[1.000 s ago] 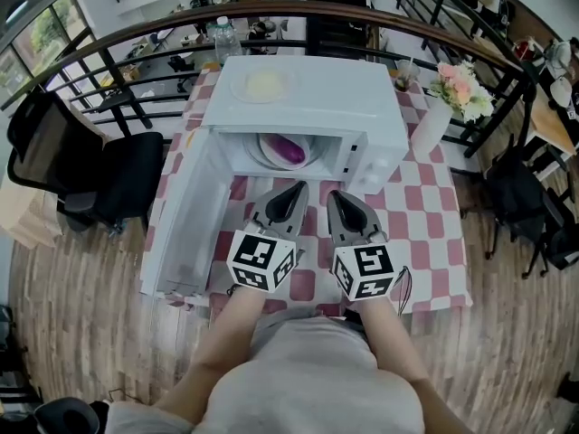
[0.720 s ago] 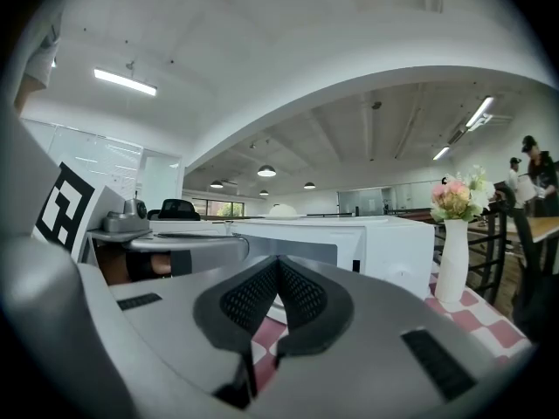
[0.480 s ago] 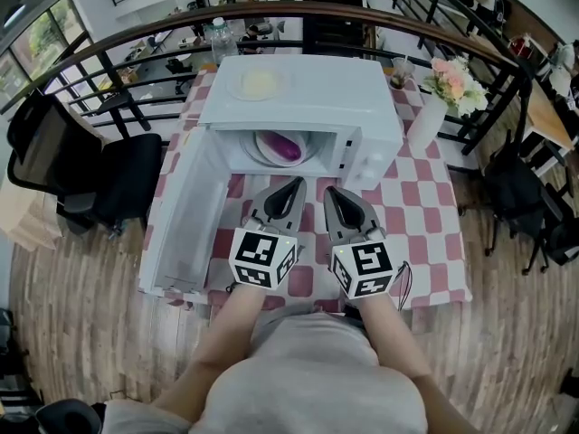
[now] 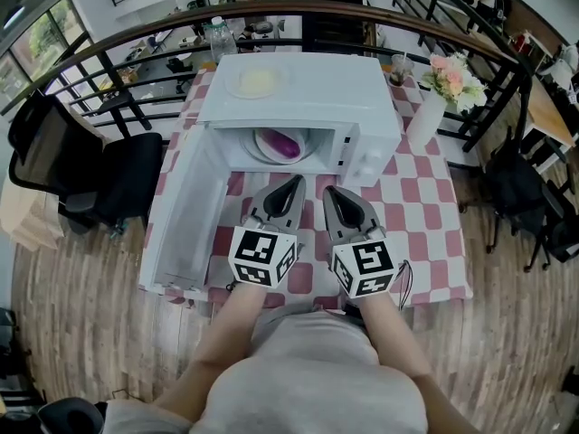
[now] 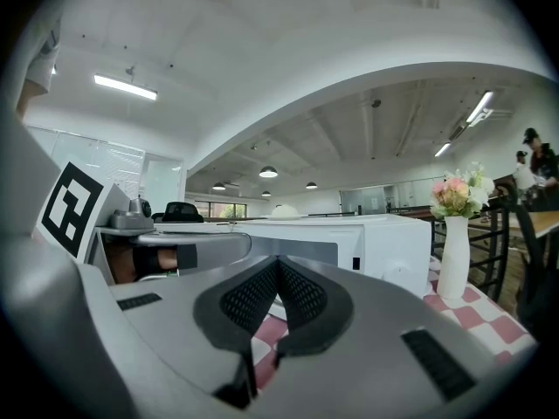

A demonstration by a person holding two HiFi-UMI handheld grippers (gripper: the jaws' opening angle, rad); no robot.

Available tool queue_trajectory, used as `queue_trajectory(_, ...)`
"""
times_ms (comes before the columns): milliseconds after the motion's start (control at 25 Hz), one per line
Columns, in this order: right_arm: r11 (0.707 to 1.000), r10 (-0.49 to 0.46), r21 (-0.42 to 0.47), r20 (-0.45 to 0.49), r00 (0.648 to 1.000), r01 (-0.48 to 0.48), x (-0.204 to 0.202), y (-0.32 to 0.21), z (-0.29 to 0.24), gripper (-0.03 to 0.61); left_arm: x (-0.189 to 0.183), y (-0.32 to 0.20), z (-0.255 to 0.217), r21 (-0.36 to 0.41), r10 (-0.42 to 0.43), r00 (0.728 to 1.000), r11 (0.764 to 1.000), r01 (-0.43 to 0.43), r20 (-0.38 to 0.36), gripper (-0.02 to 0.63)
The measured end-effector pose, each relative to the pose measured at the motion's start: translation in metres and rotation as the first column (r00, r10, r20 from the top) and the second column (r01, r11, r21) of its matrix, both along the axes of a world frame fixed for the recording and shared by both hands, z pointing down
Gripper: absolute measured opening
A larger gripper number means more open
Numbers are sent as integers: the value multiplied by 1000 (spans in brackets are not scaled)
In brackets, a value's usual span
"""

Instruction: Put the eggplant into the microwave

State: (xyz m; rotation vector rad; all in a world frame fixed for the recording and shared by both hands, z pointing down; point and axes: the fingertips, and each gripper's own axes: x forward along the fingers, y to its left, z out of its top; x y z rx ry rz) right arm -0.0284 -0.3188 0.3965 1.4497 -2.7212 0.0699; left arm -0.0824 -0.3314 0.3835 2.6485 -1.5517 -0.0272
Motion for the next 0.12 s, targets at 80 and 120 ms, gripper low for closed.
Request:
queue_trajectory(80,1000,-5,1,5,1000,5,0,0,0,23,0,0,0,3,-2,1000,1000,2,-2,3)
queue_trajectory(120,1000,-8,1,7,1000,8,0,1,0,23,0,0,-1,4,-3,1000,1000,3,-3,3)
